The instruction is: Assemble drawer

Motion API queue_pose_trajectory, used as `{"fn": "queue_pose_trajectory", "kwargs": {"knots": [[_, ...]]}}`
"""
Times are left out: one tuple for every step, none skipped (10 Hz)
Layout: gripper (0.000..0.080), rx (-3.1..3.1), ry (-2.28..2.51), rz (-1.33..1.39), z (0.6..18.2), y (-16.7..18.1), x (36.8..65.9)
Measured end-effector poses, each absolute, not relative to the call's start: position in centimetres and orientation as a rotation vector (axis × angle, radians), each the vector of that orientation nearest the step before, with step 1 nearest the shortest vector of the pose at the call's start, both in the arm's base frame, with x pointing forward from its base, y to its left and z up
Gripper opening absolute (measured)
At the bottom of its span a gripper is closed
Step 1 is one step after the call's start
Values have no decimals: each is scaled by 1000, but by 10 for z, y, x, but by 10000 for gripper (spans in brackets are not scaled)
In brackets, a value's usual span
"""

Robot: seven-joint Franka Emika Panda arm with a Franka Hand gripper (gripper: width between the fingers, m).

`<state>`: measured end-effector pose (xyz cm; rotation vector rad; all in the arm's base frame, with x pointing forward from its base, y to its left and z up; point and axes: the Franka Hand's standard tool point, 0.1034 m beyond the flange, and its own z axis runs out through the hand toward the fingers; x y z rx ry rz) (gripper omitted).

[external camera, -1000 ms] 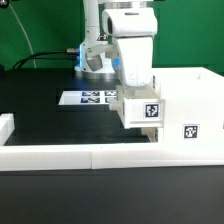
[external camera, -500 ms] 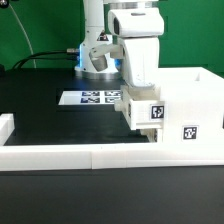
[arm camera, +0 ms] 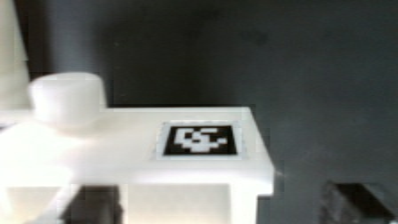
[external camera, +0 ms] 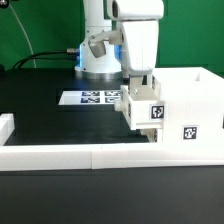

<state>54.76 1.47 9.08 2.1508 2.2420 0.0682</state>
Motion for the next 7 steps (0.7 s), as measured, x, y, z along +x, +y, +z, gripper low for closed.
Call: {"fn": "queue_pose_trajectory", "kwargs": {"knots": [[634,2147,2233,67,98,10,550],[645,2142,2229,66,103,5,551],[645,2130,2236,66,105,-1,553],[648,2131,2234,63,105,-7,553],[648,2130,2237,63,104,-5,553],[648,2124,2244,62,103,-7,552],[648,2107,2270,62,100,-8,551]]}}
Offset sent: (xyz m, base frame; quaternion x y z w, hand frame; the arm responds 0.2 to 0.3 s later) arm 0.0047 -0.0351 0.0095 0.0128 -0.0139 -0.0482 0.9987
